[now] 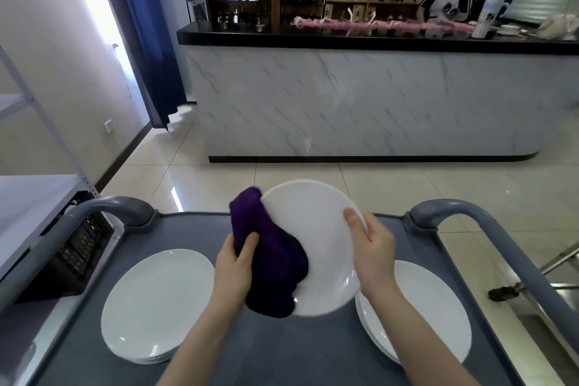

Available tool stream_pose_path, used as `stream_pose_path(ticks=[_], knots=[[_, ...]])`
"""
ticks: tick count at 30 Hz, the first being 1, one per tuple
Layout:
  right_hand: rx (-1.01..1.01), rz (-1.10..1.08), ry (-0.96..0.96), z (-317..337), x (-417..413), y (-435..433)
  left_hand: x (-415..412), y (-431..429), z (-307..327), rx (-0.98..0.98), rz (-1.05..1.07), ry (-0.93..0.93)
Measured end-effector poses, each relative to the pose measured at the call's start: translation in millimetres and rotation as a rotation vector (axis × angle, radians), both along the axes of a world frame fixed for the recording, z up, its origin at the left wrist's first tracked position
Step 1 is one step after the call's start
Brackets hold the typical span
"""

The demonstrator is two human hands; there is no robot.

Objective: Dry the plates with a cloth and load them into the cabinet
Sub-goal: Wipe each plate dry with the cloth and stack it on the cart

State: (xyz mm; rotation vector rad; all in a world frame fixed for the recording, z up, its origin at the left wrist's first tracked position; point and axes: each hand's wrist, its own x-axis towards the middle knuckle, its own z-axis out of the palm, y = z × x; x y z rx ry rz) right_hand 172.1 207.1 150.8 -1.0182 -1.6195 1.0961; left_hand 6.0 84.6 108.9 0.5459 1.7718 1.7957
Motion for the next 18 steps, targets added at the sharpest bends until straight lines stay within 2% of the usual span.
stream_pose_path(ticks=[3, 5, 7, 10, 13, 16, 18], knots=[[-0.136, -0.233, 0.17, -6, -12, -13, 39, 4, -11, 0.069, 0.105, -0.248], [-0.178, -0.29, 0.198, -12, -14, -18, 54, 6, -13, 0.076, 0.139, -0.293], [-0.144, -0.255, 0.152, -16, -9, -16, 52, 5, -12, 0.059, 0.12, -0.272], [-0.078, -0.149, 0.047, -16, 5, -8, 34, 0, -5, 0.019, 0.051, -0.122], [-0.031, 0.069, -0.084, -9, 22, 4, 6, -3, 4, -0.061, -0.031, 0.179], [0.047, 0.363, -0.313, 4, 26, 9, -12, -3, 16, -0.134, -0.288, 0.391], [0.09, 0.467, -0.416, 10, 21, 9, -10, 1, 22, -0.162, -0.431, 0.47]])
